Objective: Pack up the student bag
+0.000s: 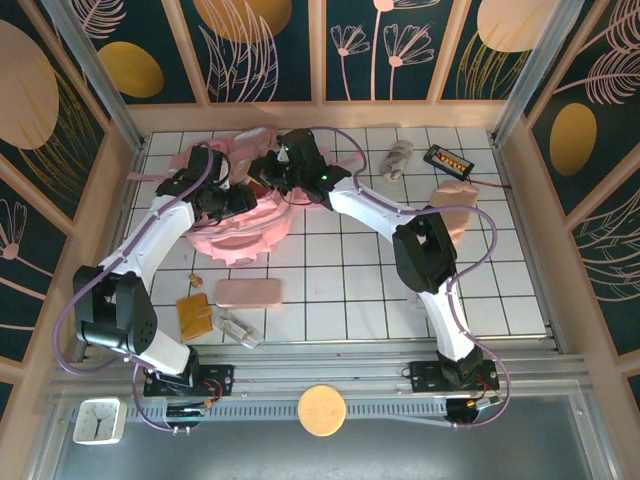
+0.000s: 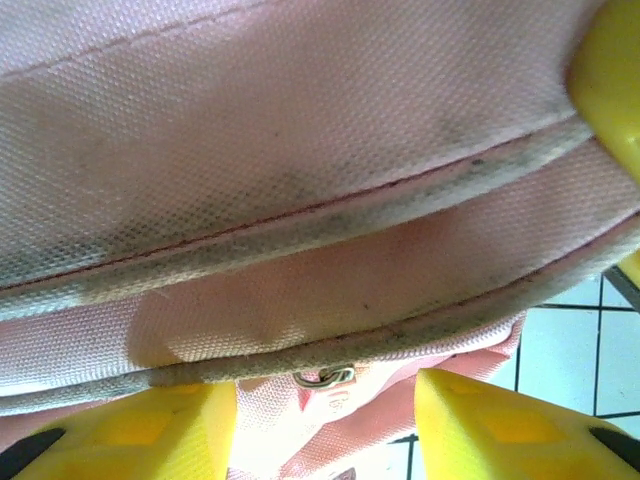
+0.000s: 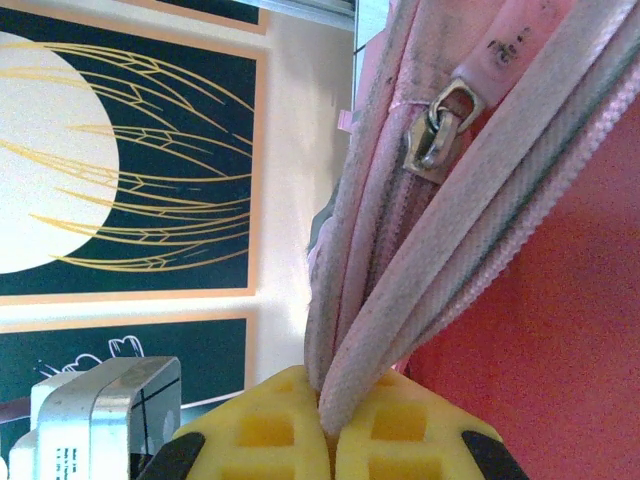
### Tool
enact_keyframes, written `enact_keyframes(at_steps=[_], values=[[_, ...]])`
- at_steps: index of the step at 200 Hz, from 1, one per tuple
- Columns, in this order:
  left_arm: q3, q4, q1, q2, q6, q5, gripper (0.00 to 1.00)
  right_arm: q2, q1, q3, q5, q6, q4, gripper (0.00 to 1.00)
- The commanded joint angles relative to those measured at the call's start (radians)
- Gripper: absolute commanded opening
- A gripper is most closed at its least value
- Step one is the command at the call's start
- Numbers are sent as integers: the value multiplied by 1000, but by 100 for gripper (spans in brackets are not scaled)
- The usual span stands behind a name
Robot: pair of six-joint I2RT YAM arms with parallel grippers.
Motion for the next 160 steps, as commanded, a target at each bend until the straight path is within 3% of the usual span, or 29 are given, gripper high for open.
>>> enact_keyframes(at_steps=[1, 22, 45, 73, 121, 160], values=[[7, 39, 0, 21, 18, 3, 45, -64, 18, 76, -91, 12, 149, 0], [-14, 68, 0, 22, 3, -9, 36, -45, 22, 104, -90, 15, 142, 0], [-29, 83, 1, 24, 0, -25, 12, -30, 27, 127, -88, 18, 137, 0], [-47, 88, 2, 20, 5, -28, 0, -23, 29, 132, -84, 23, 136, 0], [-71, 69, 6, -12, 22, -43, 0, -21, 26, 133, -74, 6, 113, 0], [-81, -35, 14, -70, 98, -145, 0, -58, -14, 91, -27, -91, 26, 0]])
